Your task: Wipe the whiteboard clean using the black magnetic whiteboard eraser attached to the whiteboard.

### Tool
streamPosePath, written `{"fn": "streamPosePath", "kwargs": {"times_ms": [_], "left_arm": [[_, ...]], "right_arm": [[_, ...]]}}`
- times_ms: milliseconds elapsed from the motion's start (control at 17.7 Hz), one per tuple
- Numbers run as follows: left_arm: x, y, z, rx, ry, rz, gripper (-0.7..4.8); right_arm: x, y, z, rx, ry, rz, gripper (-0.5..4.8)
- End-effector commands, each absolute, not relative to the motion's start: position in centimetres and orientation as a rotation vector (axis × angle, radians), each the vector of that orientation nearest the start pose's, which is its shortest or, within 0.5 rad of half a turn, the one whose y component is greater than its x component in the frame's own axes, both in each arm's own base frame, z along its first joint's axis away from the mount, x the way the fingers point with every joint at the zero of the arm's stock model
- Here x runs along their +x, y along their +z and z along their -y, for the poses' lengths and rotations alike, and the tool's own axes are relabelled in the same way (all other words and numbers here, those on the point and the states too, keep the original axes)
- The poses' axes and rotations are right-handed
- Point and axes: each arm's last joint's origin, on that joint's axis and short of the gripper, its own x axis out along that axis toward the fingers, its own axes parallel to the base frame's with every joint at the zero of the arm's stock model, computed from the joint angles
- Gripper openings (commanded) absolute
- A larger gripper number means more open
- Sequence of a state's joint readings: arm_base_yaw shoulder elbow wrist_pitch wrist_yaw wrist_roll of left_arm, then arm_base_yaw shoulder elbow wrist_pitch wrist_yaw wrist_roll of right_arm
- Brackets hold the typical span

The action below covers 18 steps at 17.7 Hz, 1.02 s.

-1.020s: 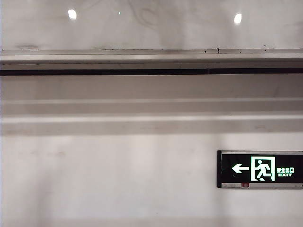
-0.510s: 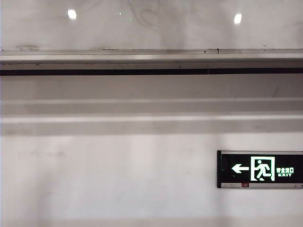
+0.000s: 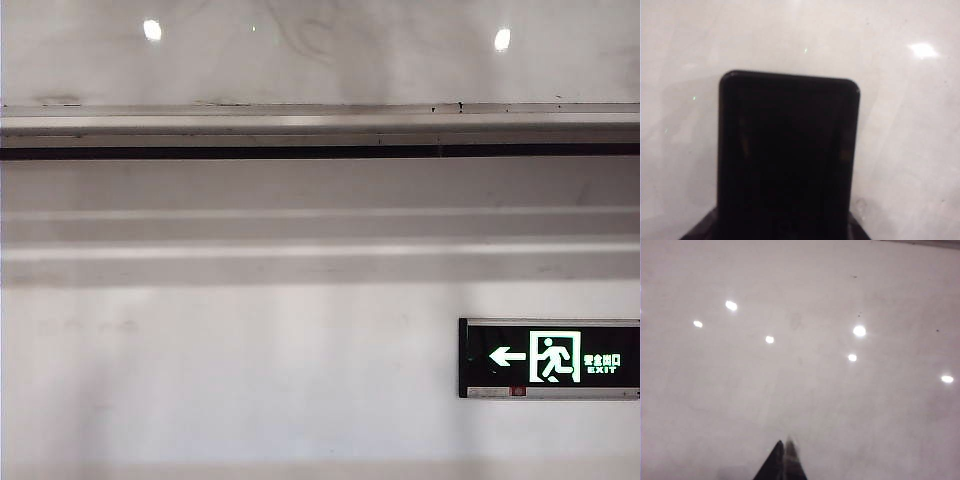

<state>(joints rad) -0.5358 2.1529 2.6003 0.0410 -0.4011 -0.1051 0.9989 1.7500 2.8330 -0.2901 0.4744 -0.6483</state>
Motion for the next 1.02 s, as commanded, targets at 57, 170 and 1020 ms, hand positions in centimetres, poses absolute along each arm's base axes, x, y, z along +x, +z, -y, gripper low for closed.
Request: {"fn": "streamPosePath", "kwargs": {"times_ms": [57, 170, 1020], "left_arm": [[38.86, 53.02, 21.01, -0.337, -0.101, 0.442, 3.15], [38.86, 53.0, 21.02, -0.336, -0.101, 0.44, 3.35], [38.82, 52.9, 21.45, -0.394, -0.214, 0.422, 3.3]], "right_arm": [[11.4, 67.57, -15.4, -0.05, 0.289, 0.717, -0.05], [11.4, 67.57, -15.4, -0.05, 0.289, 0.717, -0.05], [10.93, 67.55, -15.75, -0.041, 0.318, 0.717, -0.05]]}}
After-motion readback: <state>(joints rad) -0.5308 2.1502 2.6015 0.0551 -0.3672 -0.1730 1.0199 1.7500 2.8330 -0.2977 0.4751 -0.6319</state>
